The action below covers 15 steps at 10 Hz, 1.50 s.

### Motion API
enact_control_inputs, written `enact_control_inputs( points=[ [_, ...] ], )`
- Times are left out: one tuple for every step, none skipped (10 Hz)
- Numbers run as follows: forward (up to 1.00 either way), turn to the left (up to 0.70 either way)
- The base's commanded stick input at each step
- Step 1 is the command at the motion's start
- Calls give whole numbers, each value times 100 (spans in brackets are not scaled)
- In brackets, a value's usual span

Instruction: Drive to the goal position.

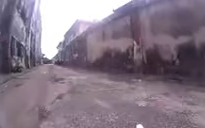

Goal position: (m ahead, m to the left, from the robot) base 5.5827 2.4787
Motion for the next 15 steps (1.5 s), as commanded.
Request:
enact_control_inputs(
  points=[
    [70, 0],
    [70, 0],
    [70, 0],
    [70, 0],
    [70, 0],
    [70, 17],
    [70, 35],
    [70, 35],
    [70, 28],
    [70, 6],
    [70, 7],
    [70, 16],
    [70, 22],
    [70, 27],
    [70, 33]
  ],
)
